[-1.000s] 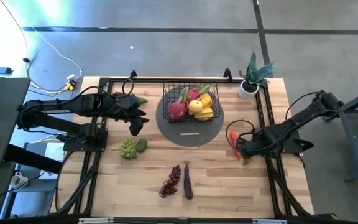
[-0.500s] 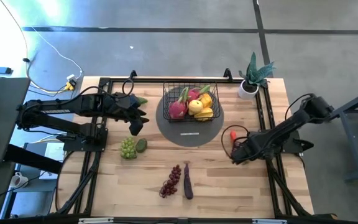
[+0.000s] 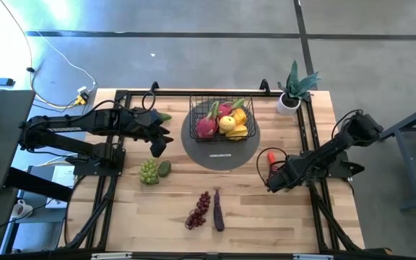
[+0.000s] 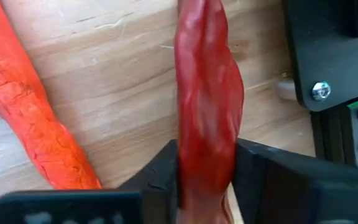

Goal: Build produce basket
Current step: Put the chili pepper into the wire basket

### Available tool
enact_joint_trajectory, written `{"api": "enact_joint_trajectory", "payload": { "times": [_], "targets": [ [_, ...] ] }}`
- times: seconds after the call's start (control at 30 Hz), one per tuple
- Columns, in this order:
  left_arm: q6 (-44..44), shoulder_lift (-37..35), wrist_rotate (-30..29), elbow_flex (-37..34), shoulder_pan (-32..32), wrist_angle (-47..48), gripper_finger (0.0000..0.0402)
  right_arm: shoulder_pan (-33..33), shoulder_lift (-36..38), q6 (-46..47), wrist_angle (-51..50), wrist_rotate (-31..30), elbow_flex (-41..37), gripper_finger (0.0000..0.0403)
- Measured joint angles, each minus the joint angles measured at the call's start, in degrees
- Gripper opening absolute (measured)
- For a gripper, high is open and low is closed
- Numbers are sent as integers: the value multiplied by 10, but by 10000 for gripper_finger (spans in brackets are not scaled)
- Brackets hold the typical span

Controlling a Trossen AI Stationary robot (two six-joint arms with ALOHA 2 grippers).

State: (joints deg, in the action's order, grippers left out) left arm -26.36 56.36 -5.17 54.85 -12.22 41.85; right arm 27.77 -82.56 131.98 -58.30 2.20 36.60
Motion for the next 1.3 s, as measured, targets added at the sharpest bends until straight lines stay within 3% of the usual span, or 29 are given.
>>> {"api": "enact_joint_trajectory", "payload": {
  "times": [0.2,0.47,1.0,1.3],
  "targets": [
    [0,0,0,0,0,0,174,0,16,0,-3,-6,9,70],
    [0,0,0,0,0,0,174,0,27,-1,-88,-39,74,74],
    [0,0,-2,0,0,3,174,-40,27,-85,-112,-278,212,73],
    [-1,0,-3,0,0,3,174,-92,27,-207,-73,-382,268,73]
  ]
}}
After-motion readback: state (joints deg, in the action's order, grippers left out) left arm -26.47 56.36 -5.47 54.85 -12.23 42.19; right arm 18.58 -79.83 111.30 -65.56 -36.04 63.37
